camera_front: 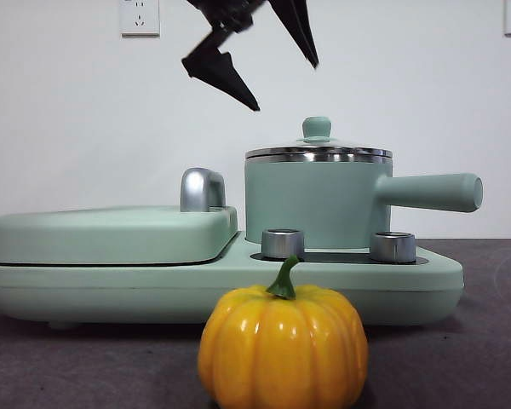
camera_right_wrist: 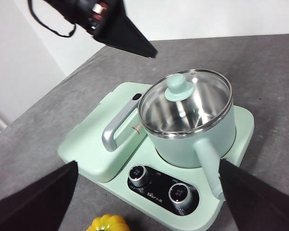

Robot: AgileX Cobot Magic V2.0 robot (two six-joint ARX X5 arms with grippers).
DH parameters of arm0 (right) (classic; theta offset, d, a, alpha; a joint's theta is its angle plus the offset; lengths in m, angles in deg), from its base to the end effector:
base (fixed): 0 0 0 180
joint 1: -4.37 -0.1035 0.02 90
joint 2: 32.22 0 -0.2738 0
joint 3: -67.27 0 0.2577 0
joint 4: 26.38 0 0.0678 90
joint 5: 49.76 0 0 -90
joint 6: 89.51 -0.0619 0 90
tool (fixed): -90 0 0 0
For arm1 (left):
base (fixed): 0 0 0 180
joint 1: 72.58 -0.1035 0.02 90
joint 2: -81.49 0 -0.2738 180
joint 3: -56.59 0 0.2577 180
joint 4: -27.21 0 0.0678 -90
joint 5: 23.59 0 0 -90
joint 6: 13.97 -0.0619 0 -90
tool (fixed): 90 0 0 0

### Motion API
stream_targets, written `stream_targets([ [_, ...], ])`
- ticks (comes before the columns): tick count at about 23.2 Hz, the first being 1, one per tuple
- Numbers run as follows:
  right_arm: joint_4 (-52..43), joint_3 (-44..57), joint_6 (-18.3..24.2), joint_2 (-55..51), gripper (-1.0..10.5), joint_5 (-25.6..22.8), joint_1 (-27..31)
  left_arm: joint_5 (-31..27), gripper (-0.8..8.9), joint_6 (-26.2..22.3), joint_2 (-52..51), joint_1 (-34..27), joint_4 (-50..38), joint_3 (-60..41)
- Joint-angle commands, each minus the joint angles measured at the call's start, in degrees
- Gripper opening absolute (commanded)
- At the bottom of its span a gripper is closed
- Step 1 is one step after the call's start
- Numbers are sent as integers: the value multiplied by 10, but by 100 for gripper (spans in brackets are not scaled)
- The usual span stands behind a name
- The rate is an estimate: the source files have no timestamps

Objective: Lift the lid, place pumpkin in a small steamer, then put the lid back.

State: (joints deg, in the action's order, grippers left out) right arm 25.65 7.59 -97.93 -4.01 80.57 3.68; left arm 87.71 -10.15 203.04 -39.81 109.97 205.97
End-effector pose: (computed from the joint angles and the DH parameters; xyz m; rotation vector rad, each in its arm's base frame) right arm 0.1057 0.0413 0.3271 0.2635 0.3968 0.6825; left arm 0.3774 -0.2696 0.3544 0.0424 1.0158 -0.8344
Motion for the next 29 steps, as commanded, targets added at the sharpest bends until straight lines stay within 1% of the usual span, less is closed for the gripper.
stream_targets([
  [1, -4, -8, -6, 2, 466, 2, -1, -20, 492, -9, 37, 15, 10, 45],
  [5, -4, -8, -6, 2, 466, 1, -1, -45, 489, -27, 57, 30, 17, 51],
  [6, -4, -8, -6, 2, 466, 1, -1, -58, 484, -37, 60, 36, 19, 51],
  [8, -5, -8, -6, 2, 466, 1, -1, -89, 442, -62, 63, 51, 18, 51],
  [10, -6, -8, -6, 2, 466, 1, -1, -100, 434, -79, 63, 64, 15, 51],
  [13, -7, -8, -6, 2, 466, 1, -1, -101, 431, -80, 65, 76, 11, 51],
  [15, -7, -8, -6, 2, 466, 1, -1, -117, 401, -83, 71, 82, 13, 51],
  [17, -6, -8, -6, 2, 466, 1, -1, -134, 395, -86, 74, 85, 12, 51],
  [18, -6, -8, -6, 2, 466, 1, -1, -134, 388, -88, 75, 86, 11, 51],
  [19, -6, -8, -6, 2, 466, 1, -1, -134, 347, -89, 75, 87, 9, 51],
  [20, -6, -8, -6, 2, 466, 1, -1, -134, 327, -90, 75, 88, 10, 51],
  [24, -6, -8, -6, 2, 466, 1, -1, -134, 327, -90, 77, 88, 2, 51],
  [27, -6, -8, -6, 2, 466, 1, -1, -134, 274, -90, 79, 88, 2, 51],
  [29, -6, -8, -6, 2, 466, 1, -1, -134, 275, -90, 79, 89, 5, 51],
])
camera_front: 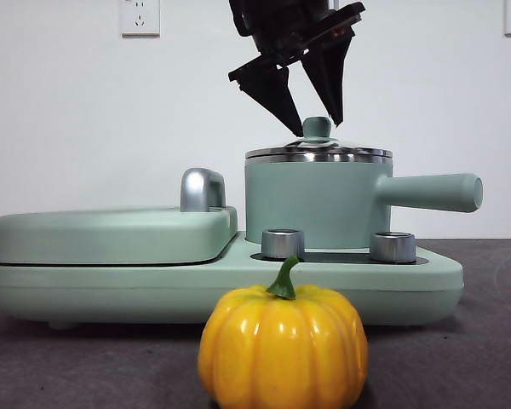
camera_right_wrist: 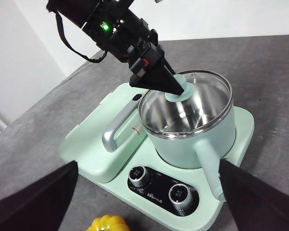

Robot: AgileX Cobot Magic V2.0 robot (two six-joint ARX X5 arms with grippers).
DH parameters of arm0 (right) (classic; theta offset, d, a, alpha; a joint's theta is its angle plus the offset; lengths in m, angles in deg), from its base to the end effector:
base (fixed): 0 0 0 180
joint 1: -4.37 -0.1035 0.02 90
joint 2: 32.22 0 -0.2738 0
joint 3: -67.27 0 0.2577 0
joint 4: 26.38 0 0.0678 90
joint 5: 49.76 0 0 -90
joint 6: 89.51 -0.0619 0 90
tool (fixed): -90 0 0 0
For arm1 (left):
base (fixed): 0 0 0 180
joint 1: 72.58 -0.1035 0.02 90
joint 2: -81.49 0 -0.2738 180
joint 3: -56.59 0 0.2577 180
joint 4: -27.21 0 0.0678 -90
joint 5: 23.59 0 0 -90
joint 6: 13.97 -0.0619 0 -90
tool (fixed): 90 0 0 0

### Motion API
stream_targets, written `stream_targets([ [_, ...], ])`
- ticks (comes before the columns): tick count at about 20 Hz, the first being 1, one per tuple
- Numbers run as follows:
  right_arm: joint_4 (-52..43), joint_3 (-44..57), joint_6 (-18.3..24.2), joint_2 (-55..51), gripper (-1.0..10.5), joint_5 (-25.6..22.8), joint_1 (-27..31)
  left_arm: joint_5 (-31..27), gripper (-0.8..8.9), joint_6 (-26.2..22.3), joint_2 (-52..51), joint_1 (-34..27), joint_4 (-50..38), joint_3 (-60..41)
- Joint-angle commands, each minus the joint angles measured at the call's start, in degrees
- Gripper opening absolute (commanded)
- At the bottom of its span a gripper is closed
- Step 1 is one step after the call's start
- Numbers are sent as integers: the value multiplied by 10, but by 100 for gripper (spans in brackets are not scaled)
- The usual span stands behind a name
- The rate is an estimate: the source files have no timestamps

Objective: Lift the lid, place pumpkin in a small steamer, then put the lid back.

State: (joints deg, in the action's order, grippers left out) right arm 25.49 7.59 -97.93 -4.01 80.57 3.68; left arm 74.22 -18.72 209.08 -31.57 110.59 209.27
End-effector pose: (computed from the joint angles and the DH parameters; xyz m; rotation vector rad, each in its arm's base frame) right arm 0.1058 0.0413 0.3274 0.2626 0.3942 0.6828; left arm 0.3629 -0.3267 0.3199 0.3704 0.9722 -0.8184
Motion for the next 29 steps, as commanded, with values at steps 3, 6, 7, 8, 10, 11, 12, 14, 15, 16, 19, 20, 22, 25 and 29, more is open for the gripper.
stream_targets([
  [3, -4, -8, -6, 2, 466, 1, -1, 0, 274, -4, 26, 6, -2, 18],
  [6, -3, -8, -6, 2, 466, 1, -1, 0, 240, -3, 38, 6, 9, 18],
  [7, -2, -8, -6, 2, 466, 1, -1, 0, 147, -3, 38, 7, 11, 18],
  [8, -2, -8, -6, 2, 466, 1, -1, 0, 49, -4, 38, 8, 10, 18],
  [10, -2, -8, -6, 2, 466, 1, -1, 0, 7, -4, 38, 10, 8, 18],
  [11, -2, -8, -6, 2, 466, 1, -1, 0, 7, -4, 38, 10, 8, 18],
  [12, -2, -8, -6, 2, 466, 1, -1, 0, 7, -4, 38, 10, 9, 18],
  [14, -2, -8, -7, 2, 466, 1, -1, 0, 7, -4, 38, 10, 10, 19],
  [15, -2, -8, -9, 2, 466, 1, -1, 0, 7, -4, 37, 10, 14, 20],
  [16, -2, -8, -15, 2, 466, 1, -1, 0, 7, -4, 35, 10, 19, 21],
  [19, -3, -11, -25, 11, 466, 1, -1, 0, 7, -4, 31, 9, 42, 45],
  [20, -1, -19, -37, 21, 466, 2, -1, 0, 7, -3, 31, 9, 49, 59],
  [22, 16, -47, -46, 50, 466, 2, -8, 0, 7, -1, 30, 8, 68, 96],
  [25, 42, -100, -44, 107, 466, -6, -42, -8, 7, 9, 30, 1, 96, 146],
  [29, 101, -162, -45, 196, 466, -46, -121, -8, 7, 17, 30, -28, 123, 187],
])
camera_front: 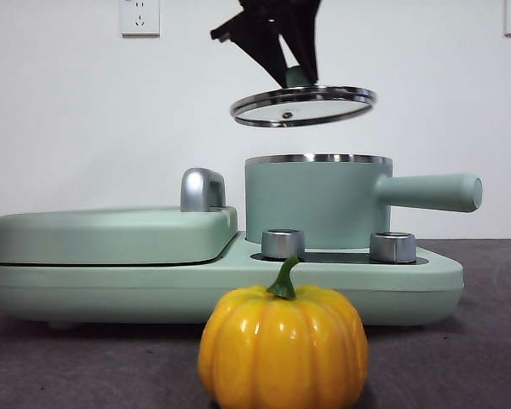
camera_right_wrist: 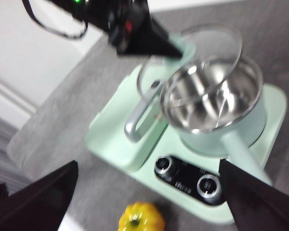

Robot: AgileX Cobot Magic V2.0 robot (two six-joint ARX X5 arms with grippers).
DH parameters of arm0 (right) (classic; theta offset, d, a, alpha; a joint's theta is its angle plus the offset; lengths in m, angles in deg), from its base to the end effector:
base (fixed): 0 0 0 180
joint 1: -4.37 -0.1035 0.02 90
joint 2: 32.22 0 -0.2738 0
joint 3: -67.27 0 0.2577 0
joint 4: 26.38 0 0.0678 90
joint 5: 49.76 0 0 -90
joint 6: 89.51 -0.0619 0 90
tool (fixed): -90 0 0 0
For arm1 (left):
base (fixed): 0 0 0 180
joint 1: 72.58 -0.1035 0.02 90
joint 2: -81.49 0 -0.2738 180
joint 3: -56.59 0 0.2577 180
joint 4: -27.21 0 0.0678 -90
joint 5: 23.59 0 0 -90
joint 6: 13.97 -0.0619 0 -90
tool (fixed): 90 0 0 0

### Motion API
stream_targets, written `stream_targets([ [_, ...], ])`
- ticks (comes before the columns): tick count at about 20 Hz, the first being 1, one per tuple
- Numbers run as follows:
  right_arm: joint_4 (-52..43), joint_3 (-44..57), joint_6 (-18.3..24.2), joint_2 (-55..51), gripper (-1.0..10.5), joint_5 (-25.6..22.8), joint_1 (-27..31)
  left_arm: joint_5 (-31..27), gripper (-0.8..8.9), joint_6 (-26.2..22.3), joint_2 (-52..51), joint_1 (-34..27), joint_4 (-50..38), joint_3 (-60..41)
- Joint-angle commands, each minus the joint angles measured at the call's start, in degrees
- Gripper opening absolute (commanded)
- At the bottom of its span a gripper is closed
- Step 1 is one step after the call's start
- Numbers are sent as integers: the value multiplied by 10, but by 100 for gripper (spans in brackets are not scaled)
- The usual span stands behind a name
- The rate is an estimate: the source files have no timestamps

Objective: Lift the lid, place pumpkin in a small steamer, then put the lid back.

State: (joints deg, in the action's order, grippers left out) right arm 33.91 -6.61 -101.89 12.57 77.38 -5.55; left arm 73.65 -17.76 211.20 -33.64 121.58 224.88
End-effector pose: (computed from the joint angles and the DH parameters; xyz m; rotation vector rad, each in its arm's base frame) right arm 0.1424 0.0628 0.3610 0.3306 0.6299 0.7403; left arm 0.3599 -0.3009 0.3680 0.3306 0.9374 -0.7726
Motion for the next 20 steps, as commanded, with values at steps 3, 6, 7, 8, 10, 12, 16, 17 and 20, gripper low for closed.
stream_targets([
  [3, 51, -42, -9, 92, 466, -83, -124, -2, 7, 9, 1, -42, 19, 34],
  [6, 51, -42, -29, 151, 466, -146, -221, -2, 7, 9, -8, -80, 19, 34],
  [7, 51, -42, -36, 177, 466, -166, -258, -2, 7, 9, -10, -94, 19, 34],
  [8, 51, -42, -37, 198, 466, -180, -287, -2, 7, 9, -12, -107, 19, 34],
  [10, 51, -42, -37, 242, 467, -213, -346, -2, 7, 10, -18, -132, 19, 34],
  [12, 49, -42, -37, 284, 488, -247, -395, -2, 7, 11, -22, -155, 19, 34],
  [16, 49, -42, -30, 362, 601, -288, -463, -2, 7, 20, -23, -193, 19, 34],
  [17, 49, -42, -23, 381, 601, -290, -473, -2, 7, 20, -23, -200, 19, 34],
  [20, 40, -42, -15, 426, 601, -299, -485, -2, 7, 20, -23, -208, 19, 34],
])
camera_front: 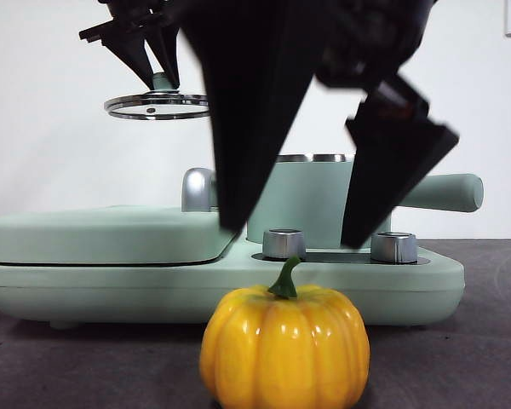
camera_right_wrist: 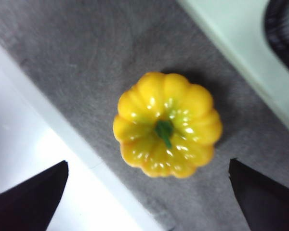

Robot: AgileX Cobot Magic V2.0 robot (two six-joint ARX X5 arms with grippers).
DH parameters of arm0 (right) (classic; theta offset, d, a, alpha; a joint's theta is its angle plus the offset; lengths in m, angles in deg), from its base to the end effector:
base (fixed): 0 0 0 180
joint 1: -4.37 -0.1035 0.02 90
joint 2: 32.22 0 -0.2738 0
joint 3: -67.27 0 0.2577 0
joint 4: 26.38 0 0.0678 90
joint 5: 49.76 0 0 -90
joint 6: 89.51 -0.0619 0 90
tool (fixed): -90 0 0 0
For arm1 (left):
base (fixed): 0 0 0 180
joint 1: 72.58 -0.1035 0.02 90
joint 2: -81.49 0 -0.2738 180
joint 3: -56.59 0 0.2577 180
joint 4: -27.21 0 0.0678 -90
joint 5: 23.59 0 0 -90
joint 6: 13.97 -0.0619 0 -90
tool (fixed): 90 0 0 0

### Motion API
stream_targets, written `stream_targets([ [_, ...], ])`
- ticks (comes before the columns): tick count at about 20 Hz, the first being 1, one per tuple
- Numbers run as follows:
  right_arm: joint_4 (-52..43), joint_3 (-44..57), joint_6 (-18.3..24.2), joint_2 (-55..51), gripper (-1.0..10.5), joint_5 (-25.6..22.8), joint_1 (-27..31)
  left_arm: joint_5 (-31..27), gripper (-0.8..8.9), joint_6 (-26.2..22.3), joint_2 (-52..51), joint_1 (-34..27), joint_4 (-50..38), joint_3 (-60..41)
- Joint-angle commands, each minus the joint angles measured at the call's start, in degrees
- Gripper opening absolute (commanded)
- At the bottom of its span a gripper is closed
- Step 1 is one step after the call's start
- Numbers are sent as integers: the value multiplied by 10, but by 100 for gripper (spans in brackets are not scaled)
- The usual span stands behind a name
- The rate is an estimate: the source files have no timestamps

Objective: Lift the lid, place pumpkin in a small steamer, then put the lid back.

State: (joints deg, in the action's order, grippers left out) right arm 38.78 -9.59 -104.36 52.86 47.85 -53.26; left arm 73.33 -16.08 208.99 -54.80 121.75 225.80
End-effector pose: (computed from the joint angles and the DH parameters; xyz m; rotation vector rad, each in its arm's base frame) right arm 0.1475 0.2481 0.2157 -0.3632 1.3192 0.7982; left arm 0.4330 -0.1467 0.3892 0.1215 0.9174 -0.4170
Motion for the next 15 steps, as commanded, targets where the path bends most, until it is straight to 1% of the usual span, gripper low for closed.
stream_targets([
  [1, -13, -12, 11, 37, 601, -4, -8, 1, 7, 3, -1, 2, 17, 24],
  [4, -33, -12, 23, 68, 601, -6, -8, 1, 7, 3, -1, 2, 17, 24],
  [12, -58, -12, 28, 130, 599, -5, -8, 2, 7, 9, -1, 2, 17, 24],
  [13, -61, -12, 30, 137, 589, -6, -8, 1, 7, 9, -1, 2, 17, 24],
  [15, -63, -12, 32, 144, 454, -4, -8, 1, 7, 9, -1, 2, 17, 24],
])
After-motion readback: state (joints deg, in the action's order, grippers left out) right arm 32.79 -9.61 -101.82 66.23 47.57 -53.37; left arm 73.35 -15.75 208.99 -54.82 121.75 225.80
